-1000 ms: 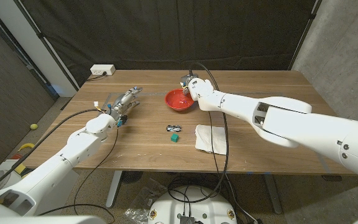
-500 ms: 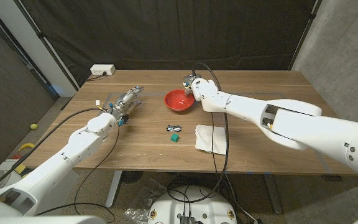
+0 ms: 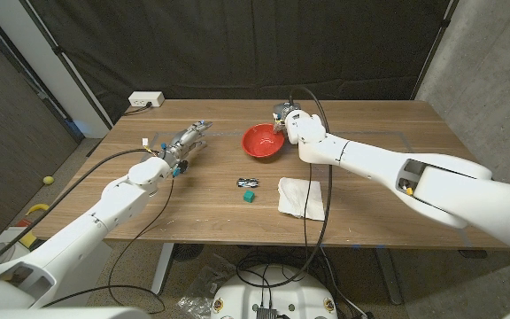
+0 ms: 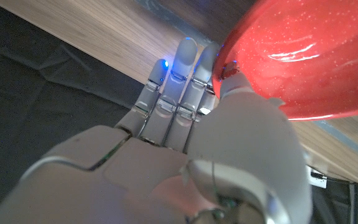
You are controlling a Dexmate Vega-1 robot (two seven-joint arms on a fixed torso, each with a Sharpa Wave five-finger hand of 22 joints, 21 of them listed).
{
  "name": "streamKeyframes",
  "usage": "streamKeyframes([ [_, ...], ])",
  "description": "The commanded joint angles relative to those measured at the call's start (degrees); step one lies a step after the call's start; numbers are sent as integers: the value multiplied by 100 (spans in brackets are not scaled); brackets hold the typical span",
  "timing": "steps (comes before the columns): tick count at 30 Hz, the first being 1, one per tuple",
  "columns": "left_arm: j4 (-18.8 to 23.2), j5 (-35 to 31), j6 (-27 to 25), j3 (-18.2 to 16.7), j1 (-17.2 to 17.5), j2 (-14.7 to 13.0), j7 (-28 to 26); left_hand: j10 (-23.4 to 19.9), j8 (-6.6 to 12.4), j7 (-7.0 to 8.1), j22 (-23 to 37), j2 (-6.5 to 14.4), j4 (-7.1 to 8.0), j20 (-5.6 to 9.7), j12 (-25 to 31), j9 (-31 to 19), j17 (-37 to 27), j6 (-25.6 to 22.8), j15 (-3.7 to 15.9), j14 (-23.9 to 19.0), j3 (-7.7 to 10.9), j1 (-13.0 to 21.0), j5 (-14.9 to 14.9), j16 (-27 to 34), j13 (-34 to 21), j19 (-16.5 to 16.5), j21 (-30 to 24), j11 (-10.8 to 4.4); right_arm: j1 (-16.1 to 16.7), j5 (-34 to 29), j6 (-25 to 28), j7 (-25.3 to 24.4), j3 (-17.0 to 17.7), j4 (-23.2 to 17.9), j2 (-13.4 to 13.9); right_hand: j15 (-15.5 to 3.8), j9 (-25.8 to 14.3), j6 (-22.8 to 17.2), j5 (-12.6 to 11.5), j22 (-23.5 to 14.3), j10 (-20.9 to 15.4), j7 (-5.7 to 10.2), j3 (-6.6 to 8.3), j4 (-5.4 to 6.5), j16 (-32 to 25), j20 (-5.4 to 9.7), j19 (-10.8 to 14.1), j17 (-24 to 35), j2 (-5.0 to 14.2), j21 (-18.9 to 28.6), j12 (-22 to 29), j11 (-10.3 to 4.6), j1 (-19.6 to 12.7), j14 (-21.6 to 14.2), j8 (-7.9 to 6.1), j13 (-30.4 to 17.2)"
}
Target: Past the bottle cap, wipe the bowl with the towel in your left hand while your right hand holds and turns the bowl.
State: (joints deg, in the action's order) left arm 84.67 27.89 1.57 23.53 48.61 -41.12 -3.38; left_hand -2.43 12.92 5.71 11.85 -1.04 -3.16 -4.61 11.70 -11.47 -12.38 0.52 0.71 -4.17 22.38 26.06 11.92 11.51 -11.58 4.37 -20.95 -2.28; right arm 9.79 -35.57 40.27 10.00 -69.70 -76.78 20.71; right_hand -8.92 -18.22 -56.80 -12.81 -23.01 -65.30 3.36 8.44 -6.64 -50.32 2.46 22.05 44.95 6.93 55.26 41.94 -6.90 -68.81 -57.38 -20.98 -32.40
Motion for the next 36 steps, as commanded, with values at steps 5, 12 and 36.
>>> streamKeyframes([
  [5, 333, -365, -195, 272, -186, -187, 269, -2, 4, 34, 12, 0, -18, -38, 28, -15, -11, 0, 31, -27, -26, 25, 28, 33, -26, -14, 2, -62, 1012, -39, 860, -767, 889, -1532, 720, -431, -147, -246, -80, -2, -20, 210, -64, 17, 19, 532, -117, 182, 126, 144, 72, -89, -26, -38, -114, -111],
  [12, 542, -528, -310, 390, -265, -315, 461, -24, 15, 35, 11, -35, -42, -35, 36, -14, -6, -25, 68, -129, -42, 51, 34, 68, -25, -4, -3, -73, 1367, -12, 1207, -1197, 1163, -1856, 799, -429, -304, -252, -139, 17, -32, 171, -98, 48, 12, 558, -170, 368, 140, 269, 140, -174, 24, -46, -199, -254],
  [36, 1183, -1760, -516, 1072, -931, -613, 1336, -358, 107, 8, 2, -459, -259, 50, 139, -1, -43, -273, 281, -604, -236, 261, 128, 212, -27, 38, -17, -357, 2326, 219, 2020, -2819, 1965, -2622, 886, -429, -538, -235, -286, 131, -58, 181, -179, 59, -13, 579, -262, 750, 136, 590, 154, -193, 59, -279, -278, -375],
])
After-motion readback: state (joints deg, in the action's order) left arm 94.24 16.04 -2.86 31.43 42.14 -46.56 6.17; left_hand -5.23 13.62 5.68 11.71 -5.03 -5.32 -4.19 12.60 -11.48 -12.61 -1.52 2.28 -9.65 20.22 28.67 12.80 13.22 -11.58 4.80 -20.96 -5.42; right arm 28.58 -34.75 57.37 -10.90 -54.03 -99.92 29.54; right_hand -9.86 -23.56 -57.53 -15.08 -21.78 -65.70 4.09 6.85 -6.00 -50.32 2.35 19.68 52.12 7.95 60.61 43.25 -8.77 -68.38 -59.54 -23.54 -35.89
